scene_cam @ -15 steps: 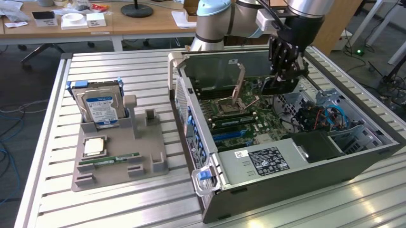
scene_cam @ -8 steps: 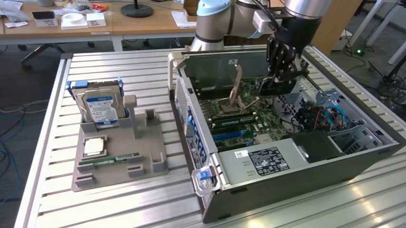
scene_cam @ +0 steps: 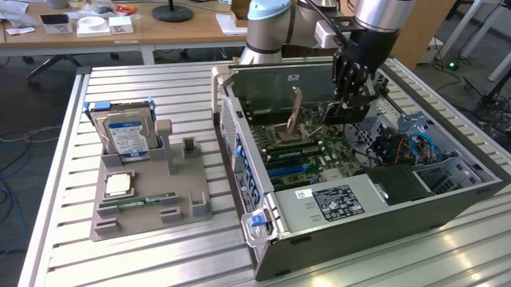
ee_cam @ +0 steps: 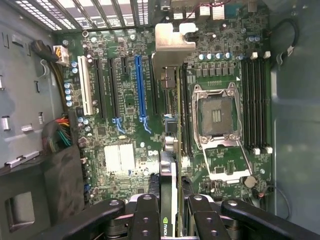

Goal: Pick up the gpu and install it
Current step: 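Insert the gpu into the slot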

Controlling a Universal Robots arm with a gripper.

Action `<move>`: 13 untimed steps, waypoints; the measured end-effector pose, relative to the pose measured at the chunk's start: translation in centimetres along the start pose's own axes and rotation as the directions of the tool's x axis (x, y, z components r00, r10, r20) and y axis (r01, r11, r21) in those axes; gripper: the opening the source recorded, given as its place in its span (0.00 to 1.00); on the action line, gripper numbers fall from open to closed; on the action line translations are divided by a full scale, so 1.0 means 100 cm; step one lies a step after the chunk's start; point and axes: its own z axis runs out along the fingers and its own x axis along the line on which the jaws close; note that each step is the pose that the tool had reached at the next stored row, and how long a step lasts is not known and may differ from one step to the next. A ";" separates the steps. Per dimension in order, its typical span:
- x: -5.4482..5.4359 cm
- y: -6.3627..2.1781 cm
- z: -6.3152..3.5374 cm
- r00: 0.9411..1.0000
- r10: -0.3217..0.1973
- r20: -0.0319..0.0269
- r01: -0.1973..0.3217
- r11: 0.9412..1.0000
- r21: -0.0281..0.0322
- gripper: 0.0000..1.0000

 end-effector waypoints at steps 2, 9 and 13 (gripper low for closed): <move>0.000 0.0005 0.0026 1.000 0.000 0.000 0.000 1.000 0.000 0.27; 0.000 0.0007 0.0033 1.000 0.000 0.000 0.000 1.000 0.000 0.27; 0.000 0.0007 0.0060 1.000 0.000 0.000 0.000 1.000 0.000 0.27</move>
